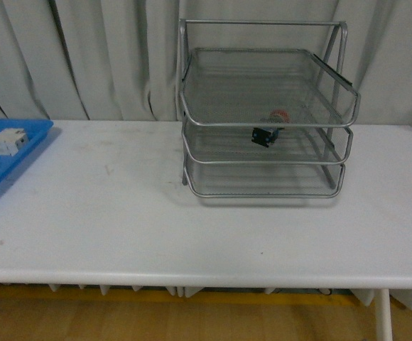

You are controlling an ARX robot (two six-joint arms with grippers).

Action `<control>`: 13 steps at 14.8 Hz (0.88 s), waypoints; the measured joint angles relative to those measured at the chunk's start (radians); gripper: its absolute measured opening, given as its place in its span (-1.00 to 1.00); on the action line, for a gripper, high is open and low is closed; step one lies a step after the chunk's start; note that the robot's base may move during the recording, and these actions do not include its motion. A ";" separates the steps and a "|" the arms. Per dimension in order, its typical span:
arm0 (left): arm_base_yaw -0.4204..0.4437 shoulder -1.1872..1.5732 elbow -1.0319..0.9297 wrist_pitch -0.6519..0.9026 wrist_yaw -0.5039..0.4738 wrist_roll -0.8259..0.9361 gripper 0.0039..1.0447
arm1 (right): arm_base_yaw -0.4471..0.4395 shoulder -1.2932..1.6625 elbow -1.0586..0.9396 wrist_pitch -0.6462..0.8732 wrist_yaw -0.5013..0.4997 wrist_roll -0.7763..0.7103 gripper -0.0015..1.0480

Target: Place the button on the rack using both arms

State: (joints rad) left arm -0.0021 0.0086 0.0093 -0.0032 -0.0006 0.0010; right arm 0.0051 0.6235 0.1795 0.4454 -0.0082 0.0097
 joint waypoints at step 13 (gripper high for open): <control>0.000 0.000 0.000 0.000 0.001 0.000 0.88 | -0.005 -0.341 -0.169 -0.163 0.006 -0.003 -0.97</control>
State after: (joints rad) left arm -0.0021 0.0086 0.0093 -0.0032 0.0002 0.0010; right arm -0.0002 0.2829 0.0105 0.2829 -0.0021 0.0063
